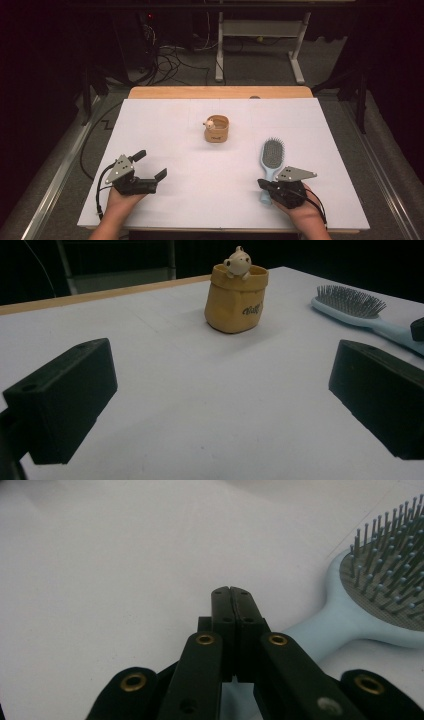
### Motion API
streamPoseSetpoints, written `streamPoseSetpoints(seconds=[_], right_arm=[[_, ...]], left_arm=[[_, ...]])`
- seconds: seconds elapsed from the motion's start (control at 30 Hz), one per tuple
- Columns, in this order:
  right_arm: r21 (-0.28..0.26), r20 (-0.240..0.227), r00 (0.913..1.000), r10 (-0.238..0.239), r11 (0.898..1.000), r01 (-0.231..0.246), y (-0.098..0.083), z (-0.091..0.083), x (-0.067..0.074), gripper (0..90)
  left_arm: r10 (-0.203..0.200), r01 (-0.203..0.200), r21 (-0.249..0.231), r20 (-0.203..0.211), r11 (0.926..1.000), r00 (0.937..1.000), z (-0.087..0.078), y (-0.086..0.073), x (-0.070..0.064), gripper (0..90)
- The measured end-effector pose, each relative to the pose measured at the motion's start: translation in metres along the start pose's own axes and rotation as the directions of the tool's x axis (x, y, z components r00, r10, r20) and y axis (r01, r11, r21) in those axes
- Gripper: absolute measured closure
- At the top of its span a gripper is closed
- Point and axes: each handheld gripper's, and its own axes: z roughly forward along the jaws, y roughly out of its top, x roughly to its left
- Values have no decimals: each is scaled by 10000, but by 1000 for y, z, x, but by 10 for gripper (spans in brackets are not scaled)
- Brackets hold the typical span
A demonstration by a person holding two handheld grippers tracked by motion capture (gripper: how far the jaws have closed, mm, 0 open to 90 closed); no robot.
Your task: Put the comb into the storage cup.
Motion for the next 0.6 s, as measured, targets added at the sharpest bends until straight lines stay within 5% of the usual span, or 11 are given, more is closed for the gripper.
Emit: streamPoseSetpoints(seconds=[0.6], right_arm=[[241,-141,9998,-156,9996,160,0,1,0,900]], left_arm=[[-11,11,-12,-58,10000,10000,1,0,0,0]])
